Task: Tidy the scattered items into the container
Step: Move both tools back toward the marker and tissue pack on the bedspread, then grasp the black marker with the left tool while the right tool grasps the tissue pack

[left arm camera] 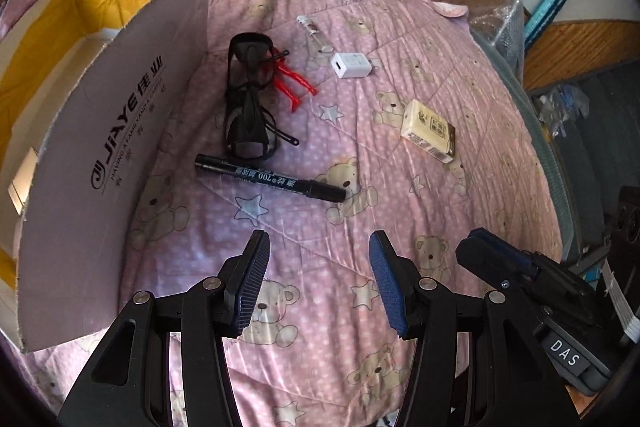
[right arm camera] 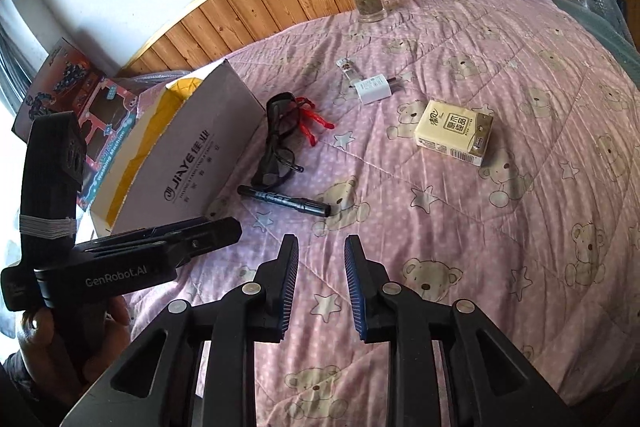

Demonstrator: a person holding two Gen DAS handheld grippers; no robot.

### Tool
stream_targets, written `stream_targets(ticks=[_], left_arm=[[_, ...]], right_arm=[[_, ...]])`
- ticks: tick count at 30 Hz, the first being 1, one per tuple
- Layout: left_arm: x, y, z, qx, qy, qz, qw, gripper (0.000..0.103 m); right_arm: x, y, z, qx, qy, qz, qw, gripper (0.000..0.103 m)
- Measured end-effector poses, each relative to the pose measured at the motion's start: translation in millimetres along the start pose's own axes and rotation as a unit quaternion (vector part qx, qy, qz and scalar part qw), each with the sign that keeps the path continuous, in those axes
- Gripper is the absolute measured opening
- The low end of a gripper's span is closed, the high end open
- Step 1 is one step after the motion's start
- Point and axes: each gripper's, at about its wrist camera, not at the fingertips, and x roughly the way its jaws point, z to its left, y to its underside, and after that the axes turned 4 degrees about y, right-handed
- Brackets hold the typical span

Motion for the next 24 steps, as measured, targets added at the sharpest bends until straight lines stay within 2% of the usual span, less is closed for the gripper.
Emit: stream_targets(ticks=[5, 9, 11, 13, 15, 17, 20, 22, 24], left_arm=[[11, -3, 16, -0.027, -0.008, 0.009, 0.9996, 0.055], [25, -14, 27, -0.067, 0.010, 0.023, 0.9974, 0.055], [34, -19, 28, -0.085, 0.022, 0.030, 0.9957, 0.055], [46, -26, 30, -0.111, 0.023, 0.037, 0.9928, 0.055], [59, -31, 33, -0.142, 0.018, 0.044, 0.9887, 0.055], [69, -34, 36, -0.169, 0.011, 0.051, 0.9843, 0.055], [79, -35, 43, -0.211, 0.001, 0.050, 0.9762, 0.056], [81, -39, 39, -0.213, -0.011, 0.048, 0.9758, 0.059], [85, -43, 32, -0.203, -0.035, 0.052, 0.9771, 0.061]], right_arm=[[34, -16, 11, -0.071, 0.008, 0.032, 0.997, 0.028], [44, -37, -5, -0.064, 0.019, 0.031, 0.997, 0.028], [45, -51, -22, -0.056, 0.035, 0.024, 0.998, 0.034], [46, -65, -39, -0.053, 0.054, 0.020, 0.997, 0.051], [47, -76, -51, -0.054, 0.066, 0.019, 0.996, 0.052], [50, -82, -55, -0.058, 0.061, 0.016, 0.996, 0.055], [64, -75, -36, -0.100, 0.030, 0.027, 0.994, 0.056], [76, -67, -23, -0.125, 0.017, 0.038, 0.991, 0.056], [83, -66, -26, -0.116, 0.017, 0.045, 0.992, 0.056]])
